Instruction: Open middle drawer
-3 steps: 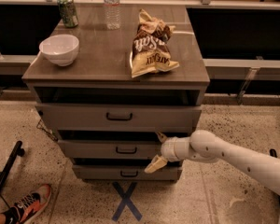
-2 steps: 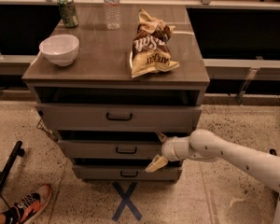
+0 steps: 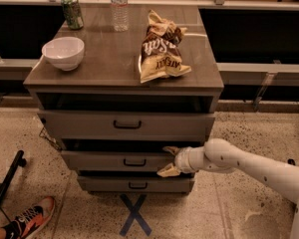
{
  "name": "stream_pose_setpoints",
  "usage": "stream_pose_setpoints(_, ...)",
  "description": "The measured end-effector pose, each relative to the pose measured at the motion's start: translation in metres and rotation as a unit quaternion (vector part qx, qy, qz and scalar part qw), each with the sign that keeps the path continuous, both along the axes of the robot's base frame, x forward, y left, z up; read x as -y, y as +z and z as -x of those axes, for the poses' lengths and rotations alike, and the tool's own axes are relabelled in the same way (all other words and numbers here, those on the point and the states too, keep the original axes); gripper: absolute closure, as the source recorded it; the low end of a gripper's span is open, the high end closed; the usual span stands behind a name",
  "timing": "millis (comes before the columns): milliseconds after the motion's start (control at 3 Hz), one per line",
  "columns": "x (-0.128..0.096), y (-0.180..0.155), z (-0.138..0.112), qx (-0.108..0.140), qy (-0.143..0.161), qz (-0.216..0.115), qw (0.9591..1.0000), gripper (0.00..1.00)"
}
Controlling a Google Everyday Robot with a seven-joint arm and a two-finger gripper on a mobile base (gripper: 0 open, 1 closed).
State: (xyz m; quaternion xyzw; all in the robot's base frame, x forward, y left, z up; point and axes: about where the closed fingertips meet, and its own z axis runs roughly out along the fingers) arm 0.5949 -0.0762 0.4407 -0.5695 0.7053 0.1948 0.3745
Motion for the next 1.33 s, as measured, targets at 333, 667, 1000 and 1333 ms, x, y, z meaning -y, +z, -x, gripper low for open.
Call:
stream_pose_setpoints(333, 0.0014, -0.0009, 0.0011, -0.002, 0.001, 0.001, 1.0, 0.37)
stream_pose_setpoints(667, 0.0015, -0.001, 0.0011, -0.002, 0.001, 0.001, 1.0, 0.38)
stream_pose_setpoints(1000, 0.0015, -0.0006, 0.0012, -0.002, 0.001, 0.001, 1.0, 0.39)
stream_pose_setpoints(1333, 0.0016, -0.0002, 0.0014, -0.002, 0.001, 0.001, 1.0, 0.41)
